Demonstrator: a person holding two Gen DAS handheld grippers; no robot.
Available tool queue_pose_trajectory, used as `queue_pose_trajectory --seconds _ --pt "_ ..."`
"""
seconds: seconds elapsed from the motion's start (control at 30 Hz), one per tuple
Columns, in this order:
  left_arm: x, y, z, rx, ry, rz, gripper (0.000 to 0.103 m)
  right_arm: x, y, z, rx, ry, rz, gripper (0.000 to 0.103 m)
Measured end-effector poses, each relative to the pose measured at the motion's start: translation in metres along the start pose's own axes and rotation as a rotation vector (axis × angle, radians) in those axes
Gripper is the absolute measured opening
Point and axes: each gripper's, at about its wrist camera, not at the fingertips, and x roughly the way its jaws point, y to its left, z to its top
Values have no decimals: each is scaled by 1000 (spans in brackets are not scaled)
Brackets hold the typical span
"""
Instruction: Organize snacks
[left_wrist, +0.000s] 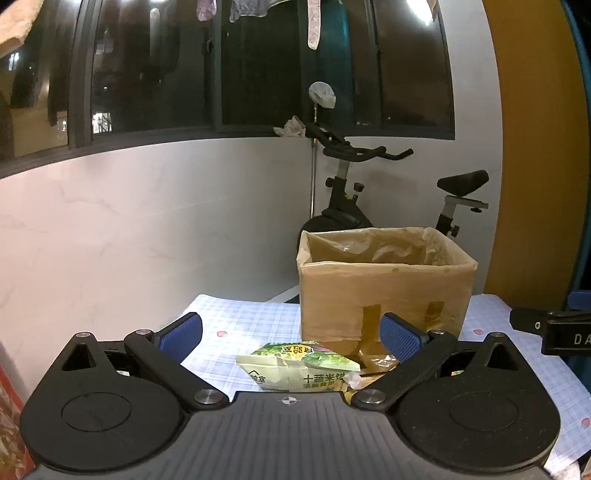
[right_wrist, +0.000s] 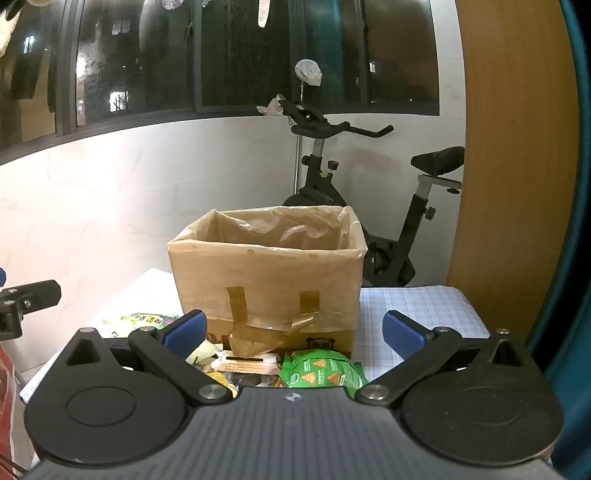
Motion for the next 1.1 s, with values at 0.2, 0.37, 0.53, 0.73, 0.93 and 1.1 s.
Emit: queue_pose_trajectory --seconds 0.2,0.37,0.53,0.73,0.93,1.1 --pt "-2 -2 1 7 -5 -20 103 0 0 -1 -6 -14 -12 103" --pt "-3 3 -1 -25 -31 32 103 -4 -2 -3 1 -39 -5 103" --pt "-5 1 -1 -26 -41 29 103 -5 -1 -4 5 -51 -7 103" --pt "-5 1 -2 -28 -43 30 103 -10 -2 -4 11 -60 -6 103" --pt "-6 3 -1 -31 -39 27 103 -11 -3 -5 13 -62 -8 103" --pt "-8 5 -1 -35 -37 25 103 -11 -4 -5 15 -63 -9 103"
